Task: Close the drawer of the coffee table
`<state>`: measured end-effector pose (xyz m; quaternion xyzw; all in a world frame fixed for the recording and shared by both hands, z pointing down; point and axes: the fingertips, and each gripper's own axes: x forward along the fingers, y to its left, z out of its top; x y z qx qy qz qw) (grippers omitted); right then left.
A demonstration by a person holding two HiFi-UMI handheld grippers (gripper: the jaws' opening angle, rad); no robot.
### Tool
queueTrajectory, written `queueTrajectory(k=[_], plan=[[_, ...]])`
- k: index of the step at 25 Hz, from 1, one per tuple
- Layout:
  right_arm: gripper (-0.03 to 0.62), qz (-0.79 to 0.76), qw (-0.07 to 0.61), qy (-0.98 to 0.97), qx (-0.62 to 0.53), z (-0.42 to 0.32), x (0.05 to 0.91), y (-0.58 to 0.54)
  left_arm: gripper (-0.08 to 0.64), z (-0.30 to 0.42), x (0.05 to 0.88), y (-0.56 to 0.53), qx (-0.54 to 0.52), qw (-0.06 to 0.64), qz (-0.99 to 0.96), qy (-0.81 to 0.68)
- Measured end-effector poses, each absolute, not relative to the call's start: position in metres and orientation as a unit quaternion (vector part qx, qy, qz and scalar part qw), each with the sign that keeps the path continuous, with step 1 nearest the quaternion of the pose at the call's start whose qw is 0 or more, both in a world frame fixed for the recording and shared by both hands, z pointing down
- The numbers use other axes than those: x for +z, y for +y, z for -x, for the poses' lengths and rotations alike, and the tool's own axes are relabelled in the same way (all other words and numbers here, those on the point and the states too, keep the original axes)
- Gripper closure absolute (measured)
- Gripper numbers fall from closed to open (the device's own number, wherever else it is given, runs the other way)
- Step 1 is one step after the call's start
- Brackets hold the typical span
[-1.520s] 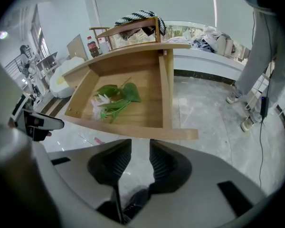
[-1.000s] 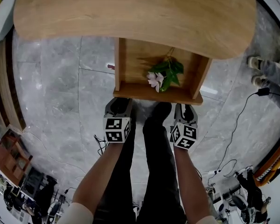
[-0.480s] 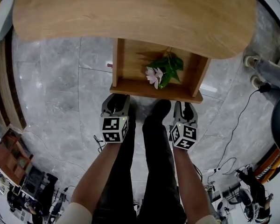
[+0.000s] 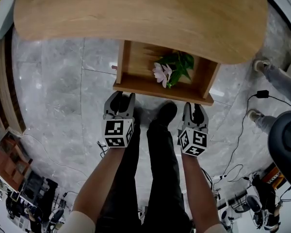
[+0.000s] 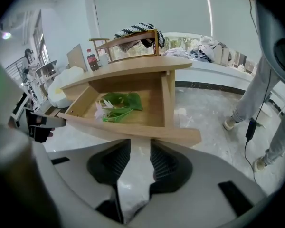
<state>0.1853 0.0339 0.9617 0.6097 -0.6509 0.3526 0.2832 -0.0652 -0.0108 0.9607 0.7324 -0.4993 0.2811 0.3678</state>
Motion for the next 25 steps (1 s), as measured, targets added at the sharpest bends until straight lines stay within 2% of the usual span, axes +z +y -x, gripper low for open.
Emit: queueTrajectory(k=[17, 25], plan=[[0.445, -0.626, 0.251, -0.676, 0.297, -0.195, 0.934, -0.059, 0.396, 0.056, 0.932, -0.107, 0.231, 0.306, -0.771, -0.508], [0.442, -0.625, 0.255, -0.681, 0.285, -0.198, 0.933, -0.077, 0.394, 0.053, 0.932, -0.123, 0.228, 0.3, -0.775, -0.508]])
